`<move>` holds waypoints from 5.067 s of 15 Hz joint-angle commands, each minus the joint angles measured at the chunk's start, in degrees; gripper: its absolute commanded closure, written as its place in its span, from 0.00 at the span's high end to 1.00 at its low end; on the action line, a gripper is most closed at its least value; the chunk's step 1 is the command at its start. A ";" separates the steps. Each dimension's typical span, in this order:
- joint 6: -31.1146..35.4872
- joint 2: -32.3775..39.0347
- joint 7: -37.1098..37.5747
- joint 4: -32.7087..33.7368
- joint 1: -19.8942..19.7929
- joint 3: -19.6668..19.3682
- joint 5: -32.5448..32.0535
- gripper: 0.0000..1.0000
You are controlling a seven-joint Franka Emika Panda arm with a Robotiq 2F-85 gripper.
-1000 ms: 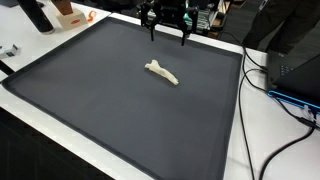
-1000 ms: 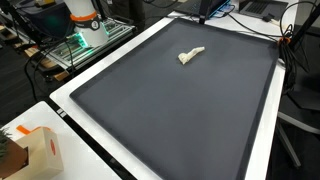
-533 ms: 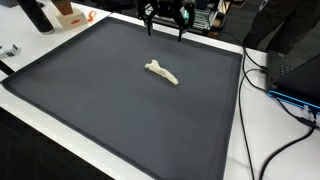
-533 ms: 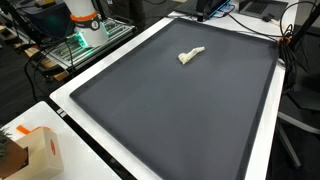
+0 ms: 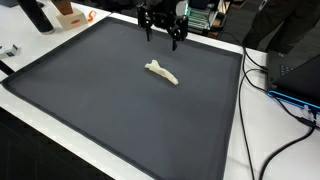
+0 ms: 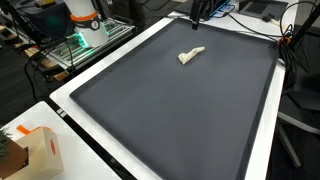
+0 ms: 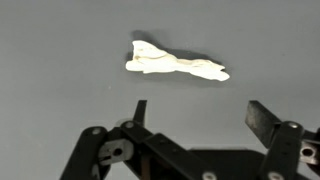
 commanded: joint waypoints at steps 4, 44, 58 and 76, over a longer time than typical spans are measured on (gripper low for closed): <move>-0.56 6.46 7.28 0.45 0.42 -0.61 7.93 1.00; 7.69 17.09 10.88 2.76 6.15 -5.26 5.11 0.02; 6.06 15.19 17.13 2.28 7.91 -6.43 0.96 0.62; -3.37 6.68 18.69 1.61 6.88 -4.69 1.78 1.00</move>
